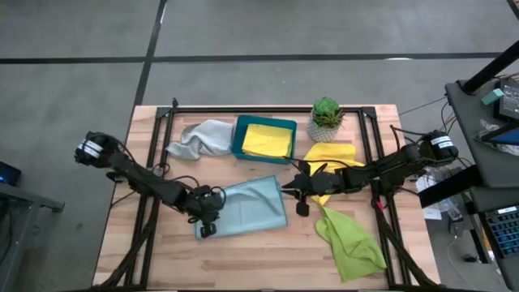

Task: Fold microfiber towels
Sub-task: Fold the light blue microfiber cloth

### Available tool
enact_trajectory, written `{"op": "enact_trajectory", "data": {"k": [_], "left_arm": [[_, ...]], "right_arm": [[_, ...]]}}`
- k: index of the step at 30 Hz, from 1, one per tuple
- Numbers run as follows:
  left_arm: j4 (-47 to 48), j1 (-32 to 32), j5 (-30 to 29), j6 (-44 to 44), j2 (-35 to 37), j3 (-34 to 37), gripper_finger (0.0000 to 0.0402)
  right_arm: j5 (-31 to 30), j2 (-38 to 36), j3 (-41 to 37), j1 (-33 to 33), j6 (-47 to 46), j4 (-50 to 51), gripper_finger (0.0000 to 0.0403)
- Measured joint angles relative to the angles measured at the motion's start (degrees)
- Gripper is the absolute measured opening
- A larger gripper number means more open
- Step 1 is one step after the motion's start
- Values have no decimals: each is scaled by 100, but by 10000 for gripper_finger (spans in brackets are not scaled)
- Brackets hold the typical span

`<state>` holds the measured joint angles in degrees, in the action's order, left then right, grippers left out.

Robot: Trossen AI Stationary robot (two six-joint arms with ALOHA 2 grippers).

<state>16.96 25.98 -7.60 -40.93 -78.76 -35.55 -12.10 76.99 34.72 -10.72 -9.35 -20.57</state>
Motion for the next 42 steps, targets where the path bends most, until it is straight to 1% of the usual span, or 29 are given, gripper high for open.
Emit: {"op": "enact_trajectory", "data": {"k": [7,17,19,25,29,32,34,36,39,42], "left_arm": [[-102,2,-230,118,146,-2,47],[-579,2,-753,132,-134,-9,47],[-603,2,-795,129,-174,-9,47],[-619,0,-841,131,-195,-11,47],[-605,-1,-899,251,-195,-11,47],[-594,-27,-933,366,-195,-9,47],[-594,-49,-944,458,-188,-9,47],[-552,-75,-943,630,-188,-16,47],[-464,-100,-943,936,-167,-108,47],[-70,-152,-949,1244,-85,-252,47]], "right_arm": [[-1,0,0,0,137,-365,47],[1,74,0,-12,289,-646,47],[4,220,-3,-17,375,-866,47],[71,1079,14,-24,747,-2142,47],[494,1521,169,-4,943,-2706,47],[511,1657,371,73,940,-2540,47],[490,1667,510,142,909,-2204,47],[461,1616,696,200,899,-1672,47],[455,1460,988,352,932,-608,47],[411,1423,1199,567,939,152,47]]}}
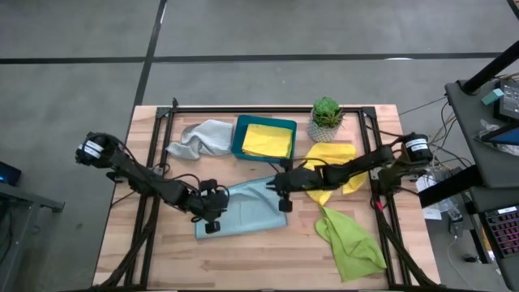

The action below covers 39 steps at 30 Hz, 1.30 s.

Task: Fold microfiber towels
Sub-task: Fold the light blue microfiber cloth

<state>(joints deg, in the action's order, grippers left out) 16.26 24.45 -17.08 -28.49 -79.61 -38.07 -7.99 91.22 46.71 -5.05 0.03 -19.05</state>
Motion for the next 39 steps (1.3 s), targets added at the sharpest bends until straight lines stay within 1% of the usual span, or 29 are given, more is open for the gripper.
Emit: {"op": "enact_trajectory", "data": {"k": [2,7,10,13,16,20,23,26,29,31,34,35,39], "left_arm": [[274,-47,-153,128,66,-60,47],[1057,-136,-731,173,194,88,47],[1374,-136,-778,43,194,223,47],[1437,-139,-826,35,172,342,47],[1428,-170,-1153,30,176,401,47],[1429,-235,-1593,28,176,441,47],[1520,-244,-1618,58,242,402,47],[1729,-239,-1461,81,453,283,47],[2046,-239,-1095,52,761,228,47],[2187,-239,-733,-50,1016,228,47],[2397,-239,36,-210,1382,228,47],[2476,-238,193,-267,1502,234,47],[2613,-228,367,-416,1862,320,60]], "right_arm": [[-9,54,67,123,0,168,47],[1,363,82,254,0,-7,47],[7,640,84,246,0,-182,47],[-98,882,102,257,-4,-170,47],[-401,1005,147,293,-80,-6,47],[-431,982,180,343,-165,175,47],[-428,843,176,368,-269,442,47],[-424,626,176,370,-304,548,47],[-416,455,176,370,-304,696,47],[-390,353,176,370,-335,716,47],[-298,268,178,370,-500,723,47],[-223,262,178,370,-550,760,47],[-97,262,174,370,-614,775,47]]}}
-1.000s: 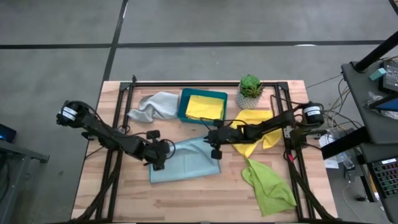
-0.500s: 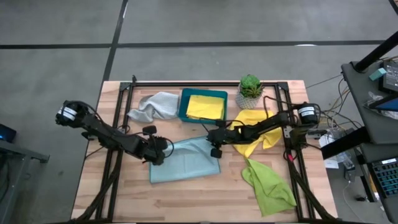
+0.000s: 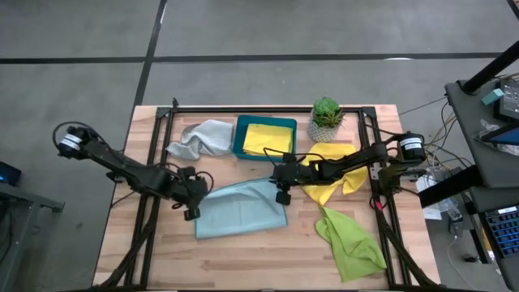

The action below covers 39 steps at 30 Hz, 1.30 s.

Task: Fold microfiber towels
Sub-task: Fold the light blue microfiber cloth

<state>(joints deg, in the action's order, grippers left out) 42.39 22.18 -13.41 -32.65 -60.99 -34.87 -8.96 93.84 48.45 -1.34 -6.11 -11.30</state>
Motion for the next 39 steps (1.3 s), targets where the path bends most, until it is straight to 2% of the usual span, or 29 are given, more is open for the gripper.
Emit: {"op": "enact_trajectory", "data": {"k": [5,9,16,19,24,28,33,39], "left_arm": [[7,2,69,-116,153,247,97],[-11,2,73,-202,-29,434,122],[-226,4,333,16,-440,471,127],[-264,2,355,59,-587,467,107],[-289,2,357,165,-760,366,13],[-287,47,358,158,-825,96,3],[-284,214,394,147,-828,-319,1],[-295,556,414,-66,-826,-823,0]], "right_arm": [[16,0,0,0,-31,12,47],[16,0,0,-4,-31,12,47],[14,0,0,-13,-74,10,47],[14,0,-2,-13,-79,16,47],[20,0,-2,-13,-161,16,48],[193,-4,-2,-13,-224,5,66],[208,-9,83,-15,-486,53,114],[229,-11,233,-22,-288,35,166]]}}
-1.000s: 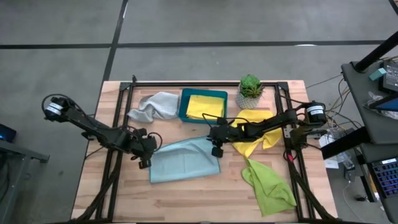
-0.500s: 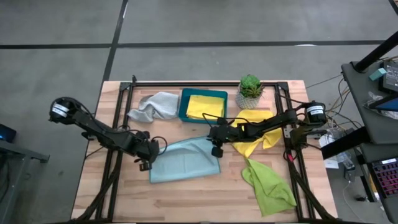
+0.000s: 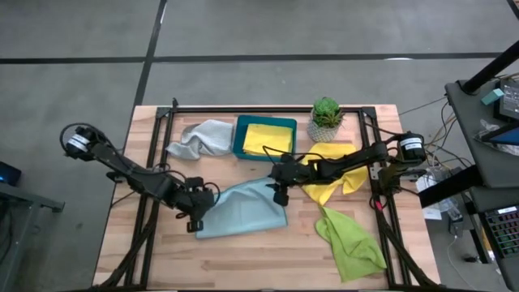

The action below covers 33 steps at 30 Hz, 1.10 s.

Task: Fold microfiber towels
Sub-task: Fold the light blue microfiber cloth

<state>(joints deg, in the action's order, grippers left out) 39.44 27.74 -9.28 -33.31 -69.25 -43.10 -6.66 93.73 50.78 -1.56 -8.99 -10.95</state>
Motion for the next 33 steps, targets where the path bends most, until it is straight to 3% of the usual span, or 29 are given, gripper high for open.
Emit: {"op": "enact_trajectory", "data": {"k": [7,14,25,33], "left_arm": [[-43,517,4,-440,-95,-400,0],[-596,833,22,-543,-443,-478,0],[-1452,1034,347,-558,-1057,-495,0],[-1504,1100,412,-834,-1189,-495,0]], "right_arm": [[388,92,187,-4,373,-333,194],[386,737,449,11,696,-430,195],[201,1599,1443,184,1091,755,194],[242,2106,2263,271,1411,1577,186]]}}
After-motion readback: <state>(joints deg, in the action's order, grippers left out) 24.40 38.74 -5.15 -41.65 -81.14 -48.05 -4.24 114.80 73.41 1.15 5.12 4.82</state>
